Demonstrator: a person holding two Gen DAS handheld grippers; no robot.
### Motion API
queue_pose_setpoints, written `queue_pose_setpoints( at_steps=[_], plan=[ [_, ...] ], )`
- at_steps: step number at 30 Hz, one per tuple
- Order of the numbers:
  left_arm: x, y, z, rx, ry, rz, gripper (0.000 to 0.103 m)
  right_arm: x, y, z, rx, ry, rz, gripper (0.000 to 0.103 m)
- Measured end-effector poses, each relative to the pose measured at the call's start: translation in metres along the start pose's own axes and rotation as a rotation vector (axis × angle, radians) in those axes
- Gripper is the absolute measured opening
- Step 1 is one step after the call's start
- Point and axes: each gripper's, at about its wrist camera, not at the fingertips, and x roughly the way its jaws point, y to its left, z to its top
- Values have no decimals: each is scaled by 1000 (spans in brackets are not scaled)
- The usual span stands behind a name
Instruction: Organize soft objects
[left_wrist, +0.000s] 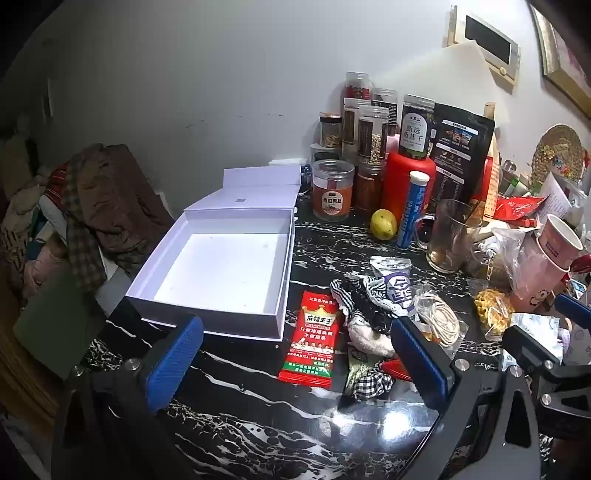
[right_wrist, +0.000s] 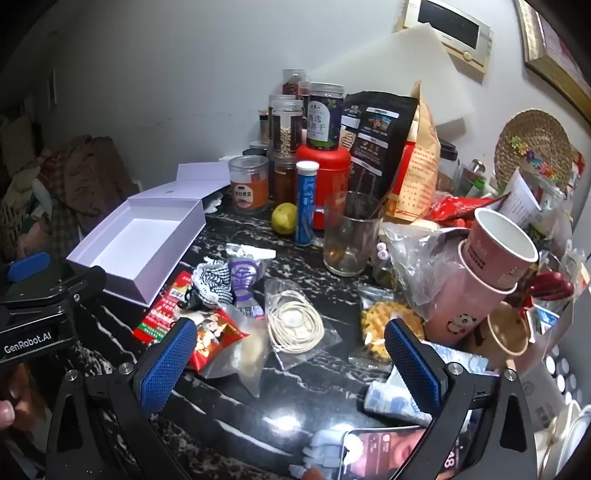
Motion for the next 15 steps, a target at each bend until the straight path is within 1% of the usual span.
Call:
queue_pose_setpoints(
  at_steps=[15],
  plan=[
    [-3,-6,3,-7,1,-21,103,2,-1,-3,-2,-3,-2,103]
  ],
)
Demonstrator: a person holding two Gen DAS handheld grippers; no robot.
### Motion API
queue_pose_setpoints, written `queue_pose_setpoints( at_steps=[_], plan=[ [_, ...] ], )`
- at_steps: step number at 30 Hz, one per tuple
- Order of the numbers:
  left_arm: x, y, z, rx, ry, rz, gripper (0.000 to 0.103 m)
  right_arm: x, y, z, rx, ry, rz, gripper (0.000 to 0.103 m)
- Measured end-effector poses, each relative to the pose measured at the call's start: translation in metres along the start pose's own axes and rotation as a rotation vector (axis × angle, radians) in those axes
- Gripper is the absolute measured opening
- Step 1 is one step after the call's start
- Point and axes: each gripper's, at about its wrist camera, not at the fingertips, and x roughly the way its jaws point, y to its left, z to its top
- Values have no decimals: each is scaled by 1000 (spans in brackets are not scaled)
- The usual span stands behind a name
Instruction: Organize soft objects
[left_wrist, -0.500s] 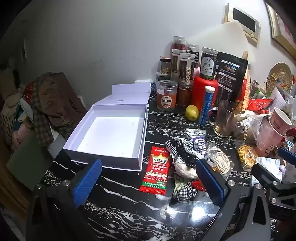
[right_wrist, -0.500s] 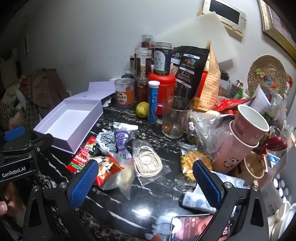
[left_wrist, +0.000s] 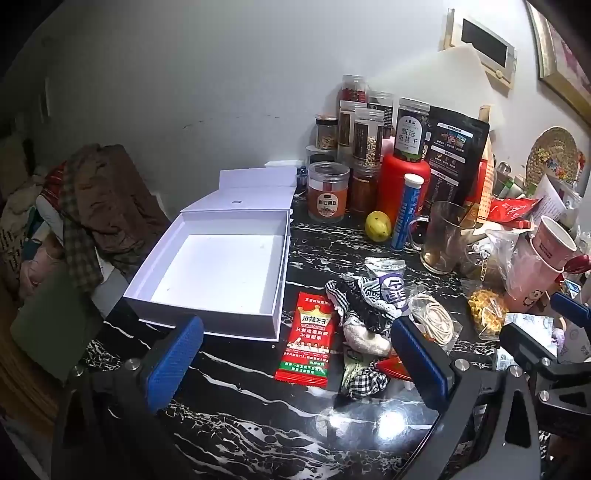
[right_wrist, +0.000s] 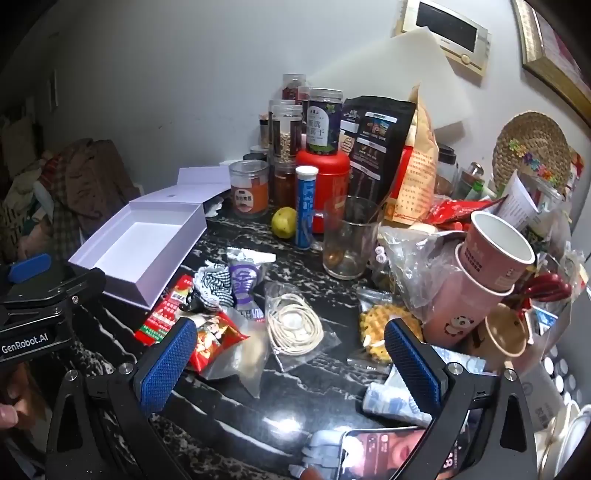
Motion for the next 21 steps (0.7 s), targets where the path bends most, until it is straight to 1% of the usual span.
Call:
queue_pose_setpoints(
  at_steps=[6,21],
  plan=[
    [-3,3,-2,3,1,-15,103,-8,-1,7,1,1,2,103],
    [-3,2,-2,4,9,-17,103,-7,0,5,3,-2,3,103]
  ],
)
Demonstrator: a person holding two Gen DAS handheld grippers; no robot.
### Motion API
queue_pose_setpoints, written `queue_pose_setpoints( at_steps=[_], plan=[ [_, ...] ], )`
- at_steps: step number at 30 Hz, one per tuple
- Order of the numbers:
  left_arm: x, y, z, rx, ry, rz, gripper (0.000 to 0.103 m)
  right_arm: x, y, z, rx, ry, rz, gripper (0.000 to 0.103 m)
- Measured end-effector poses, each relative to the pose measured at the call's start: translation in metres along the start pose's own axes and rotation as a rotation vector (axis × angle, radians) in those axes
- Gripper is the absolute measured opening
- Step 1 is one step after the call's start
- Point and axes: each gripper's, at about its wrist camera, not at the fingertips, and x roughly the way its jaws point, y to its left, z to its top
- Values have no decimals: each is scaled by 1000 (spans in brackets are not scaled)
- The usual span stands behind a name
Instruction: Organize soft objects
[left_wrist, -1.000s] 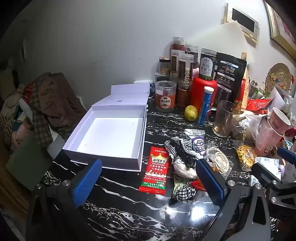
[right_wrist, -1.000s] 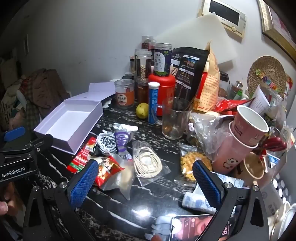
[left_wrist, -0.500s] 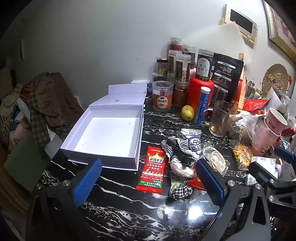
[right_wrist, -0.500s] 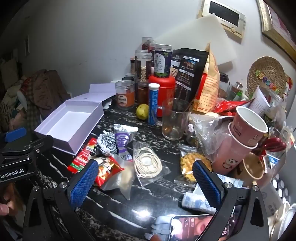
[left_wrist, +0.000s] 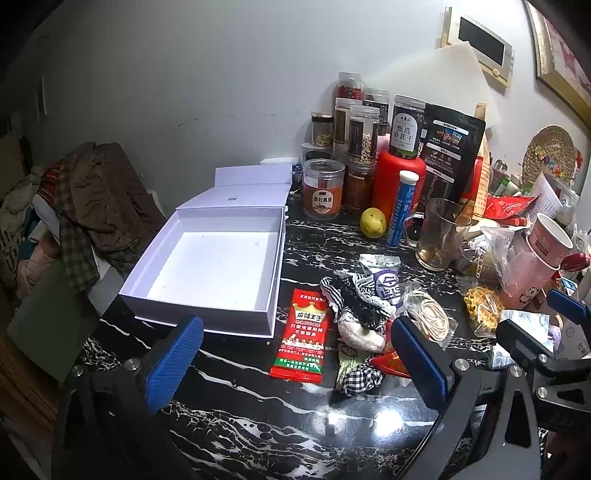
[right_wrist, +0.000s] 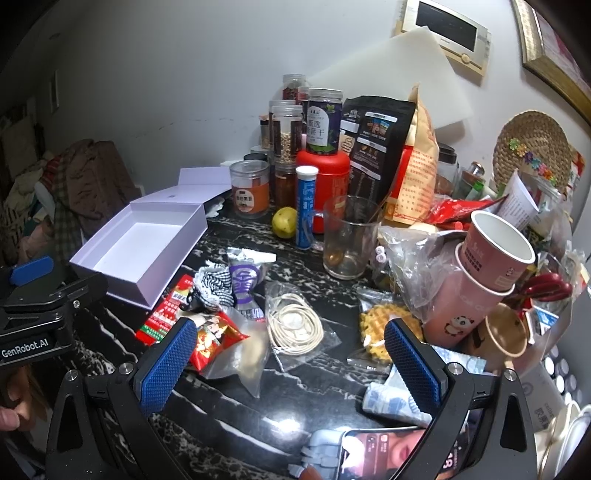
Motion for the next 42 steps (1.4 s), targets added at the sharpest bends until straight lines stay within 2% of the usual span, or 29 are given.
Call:
queue_pose_setpoints(
  at_steps=[42],
  plan=[
    [-2,-1,-2,-4,1,-16,103,6,-4,-5,3,9,5,103]
  ],
)
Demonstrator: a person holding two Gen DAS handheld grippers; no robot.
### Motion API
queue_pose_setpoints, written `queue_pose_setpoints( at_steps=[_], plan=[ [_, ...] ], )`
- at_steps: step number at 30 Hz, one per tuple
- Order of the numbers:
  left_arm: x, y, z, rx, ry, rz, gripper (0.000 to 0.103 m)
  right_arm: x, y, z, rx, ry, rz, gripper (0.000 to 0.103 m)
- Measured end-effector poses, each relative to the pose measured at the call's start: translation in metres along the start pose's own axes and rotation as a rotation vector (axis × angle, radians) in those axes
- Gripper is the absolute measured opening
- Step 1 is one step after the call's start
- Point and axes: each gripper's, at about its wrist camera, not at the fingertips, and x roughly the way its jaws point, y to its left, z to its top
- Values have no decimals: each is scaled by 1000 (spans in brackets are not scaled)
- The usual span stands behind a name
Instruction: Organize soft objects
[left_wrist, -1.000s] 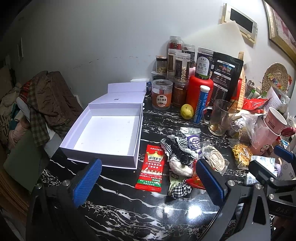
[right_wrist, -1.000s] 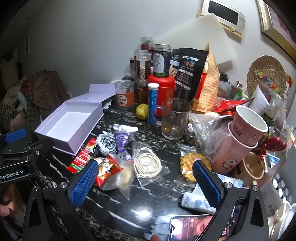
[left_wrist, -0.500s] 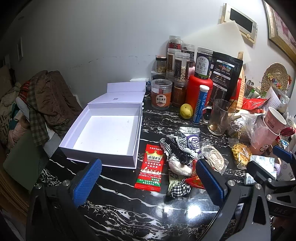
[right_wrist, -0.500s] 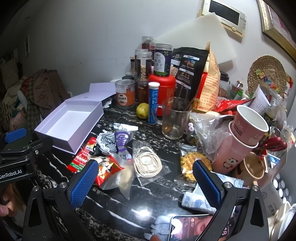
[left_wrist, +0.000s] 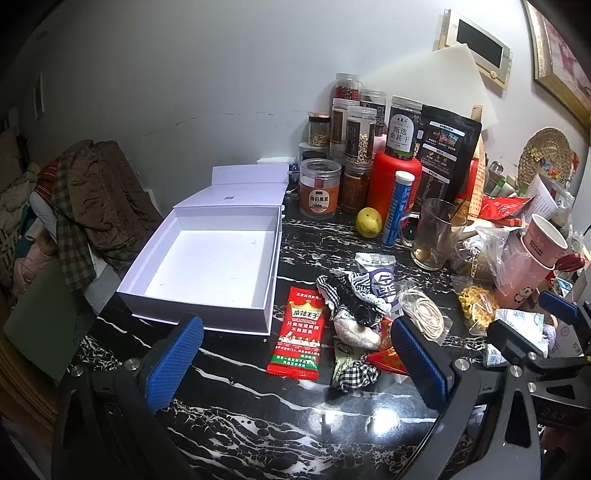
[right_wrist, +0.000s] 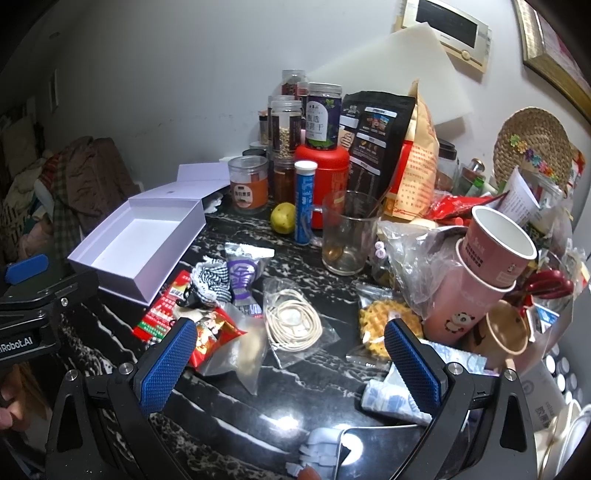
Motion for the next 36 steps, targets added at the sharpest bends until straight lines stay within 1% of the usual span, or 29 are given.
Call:
queue_pose_setpoints(
  at_steps=[12,19,24,26,27,29,30,34,36],
  plan=[
    [3,11,-7,-11,31,2,103,10,2,-6,9,34,38,103],
    [9,20,-15,-23,57,5,103,23,17,-10,-10,60,90,103],
    [12,27,-23,-22,67,2,103,35,27,-13,9,82,134,101],
    [12,29,-25,-13,61,13,103,38,28,-14,28,78,151,91],
    [13,30,-26,-13,61,15,103,41,29,-14,48,84,162,89],
    [16,34,-27,-22,71,8,103,48,30,-14,71,100,177,81],
    [18,36,-27,-28,77,3,103,52,31,-14,81,111,181,79],
    [25,42,-29,-39,89,2,103,65,36,-13,97,144,181,68],
    [28,44,-31,-42,96,4,103,72,38,-13,108,167,185,65]
  ],
)
